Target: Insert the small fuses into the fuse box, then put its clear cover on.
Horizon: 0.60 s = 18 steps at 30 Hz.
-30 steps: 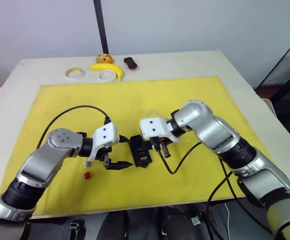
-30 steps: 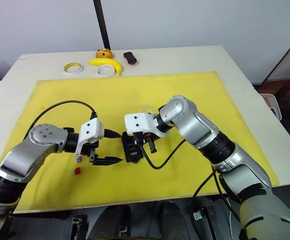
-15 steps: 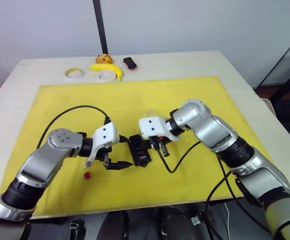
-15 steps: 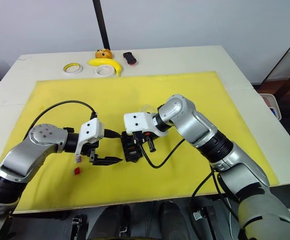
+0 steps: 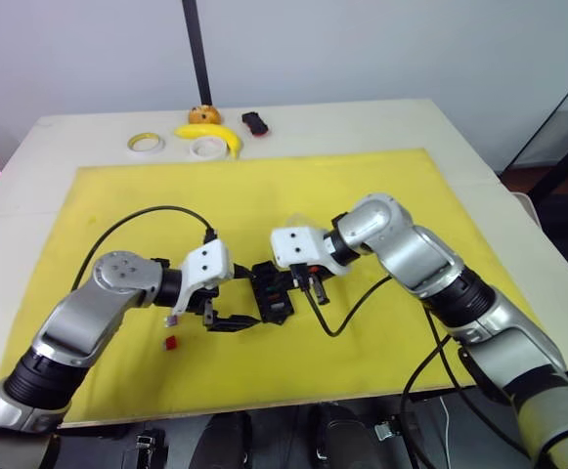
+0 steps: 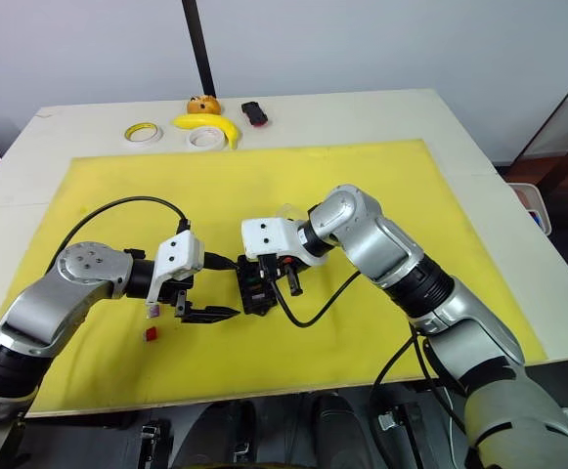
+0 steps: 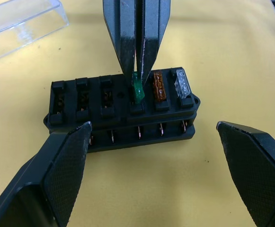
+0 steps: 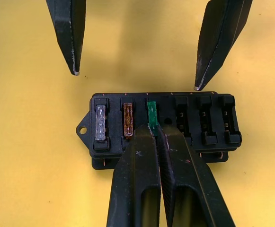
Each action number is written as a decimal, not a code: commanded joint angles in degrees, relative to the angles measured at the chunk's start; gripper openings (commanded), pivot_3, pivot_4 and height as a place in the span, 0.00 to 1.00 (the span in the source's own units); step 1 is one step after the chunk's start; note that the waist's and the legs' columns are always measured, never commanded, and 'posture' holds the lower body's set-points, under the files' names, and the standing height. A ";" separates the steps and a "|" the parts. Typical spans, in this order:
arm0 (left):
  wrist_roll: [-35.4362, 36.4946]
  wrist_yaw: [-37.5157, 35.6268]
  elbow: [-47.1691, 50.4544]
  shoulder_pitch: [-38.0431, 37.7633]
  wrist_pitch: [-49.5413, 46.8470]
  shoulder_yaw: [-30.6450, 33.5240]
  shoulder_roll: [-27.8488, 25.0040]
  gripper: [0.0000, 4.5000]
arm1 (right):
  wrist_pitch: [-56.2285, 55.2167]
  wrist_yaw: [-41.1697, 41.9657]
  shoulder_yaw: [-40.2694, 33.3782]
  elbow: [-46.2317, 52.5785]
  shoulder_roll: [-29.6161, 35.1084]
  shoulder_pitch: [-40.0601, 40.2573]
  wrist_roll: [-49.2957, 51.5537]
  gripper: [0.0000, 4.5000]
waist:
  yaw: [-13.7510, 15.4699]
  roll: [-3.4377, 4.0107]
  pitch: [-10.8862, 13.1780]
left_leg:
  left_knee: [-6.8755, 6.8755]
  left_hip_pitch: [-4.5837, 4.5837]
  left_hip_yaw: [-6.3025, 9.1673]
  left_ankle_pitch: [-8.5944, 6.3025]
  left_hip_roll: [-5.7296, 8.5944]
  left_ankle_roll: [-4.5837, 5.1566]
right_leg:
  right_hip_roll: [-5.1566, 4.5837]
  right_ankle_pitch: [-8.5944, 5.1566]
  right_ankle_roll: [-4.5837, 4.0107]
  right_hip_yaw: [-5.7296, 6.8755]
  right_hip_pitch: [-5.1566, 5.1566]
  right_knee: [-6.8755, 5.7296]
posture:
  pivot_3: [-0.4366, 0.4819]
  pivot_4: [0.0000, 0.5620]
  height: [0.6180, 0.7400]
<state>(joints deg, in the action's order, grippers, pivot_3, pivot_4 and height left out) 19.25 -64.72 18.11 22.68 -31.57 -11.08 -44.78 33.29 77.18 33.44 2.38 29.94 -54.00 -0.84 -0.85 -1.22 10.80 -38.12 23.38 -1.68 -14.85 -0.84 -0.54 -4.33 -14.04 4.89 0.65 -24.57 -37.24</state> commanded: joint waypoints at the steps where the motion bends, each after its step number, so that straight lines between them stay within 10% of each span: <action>1: 0.25 0.08 0.79 0.40 0.69 0.74 -0.19 1.00 | -0.13 -0.87 -1.36 0.24 -0.44 -1.29 0.14 0.22 | 0.06 0.00 0.00 | 0.00 0.00 0.00 0.00 0.00 0.00 | 0.00 0.00 0.00 0.00 0.00 0.00 | 0.48 0.27 1.00; 18: 0.25 0.19 0.60 0.62 0.74 0.54 0.13 1.00 | 0.21 0.70 -4.97 2.81 -0.08 -2.65 4.86 0.32 | 0.09 0.00 0.00 | 0.00 0.02 0.00 0.00 0.00 0.00 | -0.01 0.00 0.00 0.00 0.00 0.02 | 0.48 0.27 1.00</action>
<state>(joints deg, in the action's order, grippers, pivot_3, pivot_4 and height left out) 19.27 -64.56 18.12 22.60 -31.67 -11.08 -44.72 33.51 76.79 31.26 2.28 29.70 -54.85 1.63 -0.77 -1.22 10.80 -38.12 23.40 -1.68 -14.85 -0.83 -0.54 -4.33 -14.04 4.89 0.65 -24.58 -37.22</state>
